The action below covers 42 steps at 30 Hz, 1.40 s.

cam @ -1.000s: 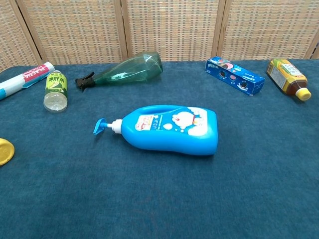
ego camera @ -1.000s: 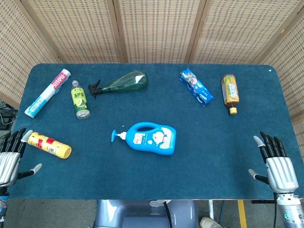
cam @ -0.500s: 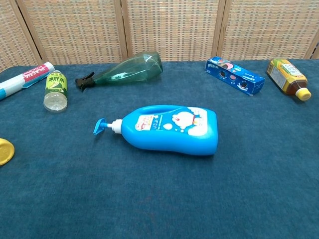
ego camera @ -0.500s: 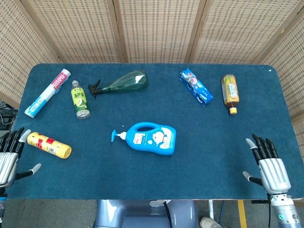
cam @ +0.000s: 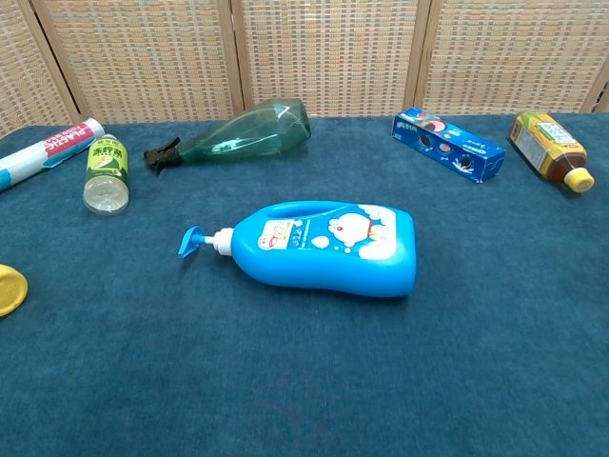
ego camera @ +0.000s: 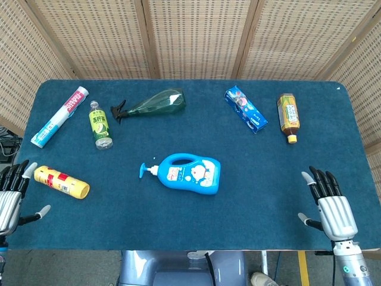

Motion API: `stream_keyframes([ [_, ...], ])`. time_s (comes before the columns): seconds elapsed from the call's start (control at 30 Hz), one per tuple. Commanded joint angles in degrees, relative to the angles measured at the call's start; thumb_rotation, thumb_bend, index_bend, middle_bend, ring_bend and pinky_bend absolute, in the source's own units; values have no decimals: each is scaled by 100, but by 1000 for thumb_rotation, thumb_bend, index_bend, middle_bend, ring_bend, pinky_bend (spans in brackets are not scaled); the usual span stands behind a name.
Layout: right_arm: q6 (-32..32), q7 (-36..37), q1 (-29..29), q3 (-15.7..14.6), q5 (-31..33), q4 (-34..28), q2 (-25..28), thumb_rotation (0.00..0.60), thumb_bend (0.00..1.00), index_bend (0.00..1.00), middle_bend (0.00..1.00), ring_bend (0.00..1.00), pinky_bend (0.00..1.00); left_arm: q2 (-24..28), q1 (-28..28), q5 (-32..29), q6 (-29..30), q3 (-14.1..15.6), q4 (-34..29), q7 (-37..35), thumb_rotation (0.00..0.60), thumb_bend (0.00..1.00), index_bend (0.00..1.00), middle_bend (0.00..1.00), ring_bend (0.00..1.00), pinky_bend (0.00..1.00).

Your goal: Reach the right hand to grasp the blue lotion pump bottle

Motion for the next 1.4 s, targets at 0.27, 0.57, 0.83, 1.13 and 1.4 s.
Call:
stream_keyframes([
  [0.27, -1320, -2510, 1029, 606, 679, -1262, -531, 600, 659, 74, 781, 784, 549, -17, 3, -41, 22, -45, 59, -99, 514, 179, 0, 0, 0, 0],
  [0.57, -2316, -4537, 1791, 697, 2799, -2219, -1128, 600, 968, 62, 777, 836, 585, -34, -12, -65, -14, -55, 118, -135, 514, 181, 0, 0, 0, 0],
  [0.83, -2117, -5729, 2450, 639, 3976, -2382, -1965, 600, 993, 47, 776, 836, 585, -64, -24, -31, -31, -35, 133, -63, 515, 181, 0, 0, 0, 0],
  [1.13, -1945, -5717, 2863, 620, 4415, -2081, -2529, 600, 986, 47, 774, 836, 587, -67, -35, -83, -89, -36, 153, -94, 516, 181, 0, 0, 0, 0],
  [1.4, -1853, -5710, 3092, 518, 4720, -1839, -2631, 600, 968, 47, 774, 836, 588, -65, -46, -65, -103, -30, 143, -128, 519, 182, 0, 0, 0, 0],
])
